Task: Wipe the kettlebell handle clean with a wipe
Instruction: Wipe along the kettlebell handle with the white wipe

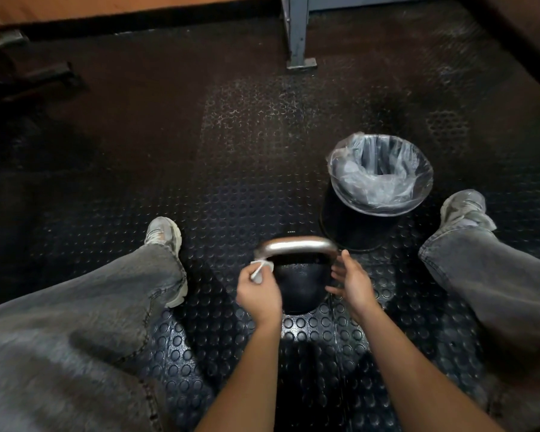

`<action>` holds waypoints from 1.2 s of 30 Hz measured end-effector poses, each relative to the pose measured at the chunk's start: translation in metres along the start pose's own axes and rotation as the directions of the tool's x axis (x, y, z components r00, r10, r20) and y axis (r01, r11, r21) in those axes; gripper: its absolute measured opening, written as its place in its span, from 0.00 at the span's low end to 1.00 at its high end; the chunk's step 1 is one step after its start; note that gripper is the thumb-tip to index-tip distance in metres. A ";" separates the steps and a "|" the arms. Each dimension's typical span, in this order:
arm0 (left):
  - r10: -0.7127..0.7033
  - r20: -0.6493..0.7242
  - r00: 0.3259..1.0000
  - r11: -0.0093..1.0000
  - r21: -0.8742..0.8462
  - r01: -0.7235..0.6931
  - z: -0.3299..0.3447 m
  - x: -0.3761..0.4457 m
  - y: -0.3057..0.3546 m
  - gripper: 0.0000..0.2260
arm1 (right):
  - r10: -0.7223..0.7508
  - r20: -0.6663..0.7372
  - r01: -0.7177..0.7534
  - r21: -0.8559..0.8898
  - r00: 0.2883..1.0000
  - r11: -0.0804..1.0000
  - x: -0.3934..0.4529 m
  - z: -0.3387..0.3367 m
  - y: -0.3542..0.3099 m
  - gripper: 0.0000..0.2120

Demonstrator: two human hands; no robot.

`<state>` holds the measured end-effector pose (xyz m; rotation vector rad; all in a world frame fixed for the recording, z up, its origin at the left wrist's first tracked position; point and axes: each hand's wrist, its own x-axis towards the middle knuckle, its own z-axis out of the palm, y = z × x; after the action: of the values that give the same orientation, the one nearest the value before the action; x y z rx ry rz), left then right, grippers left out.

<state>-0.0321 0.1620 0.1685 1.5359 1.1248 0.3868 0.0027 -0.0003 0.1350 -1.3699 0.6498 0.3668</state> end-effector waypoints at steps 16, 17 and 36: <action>0.322 0.111 0.940 0.945 0.026 -0.327 -0.003 -0.008 0.007 0.06 | 0.006 -0.005 -0.006 0.023 1.000 1.000 0.000 -0.001 -0.001 0.23; 0.189 0.055 0.980 0.982 0.012 -0.190 -0.003 -0.005 0.005 0.05 | 0.009 -0.003 -0.009 0.025 1.000 1.000 0.000 -0.001 -0.001 0.23; 0.111 0.103 0.989 0.994 0.000 -0.111 0.001 -0.011 0.010 0.05 | 0.063 0.045 -0.054 -0.179 0.997 0.982 0.001 -0.001 0.017 0.25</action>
<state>-0.0318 0.1537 0.1807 1.6098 0.9643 0.3758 -0.0069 0.0019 0.1207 -1.5085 0.6275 0.5152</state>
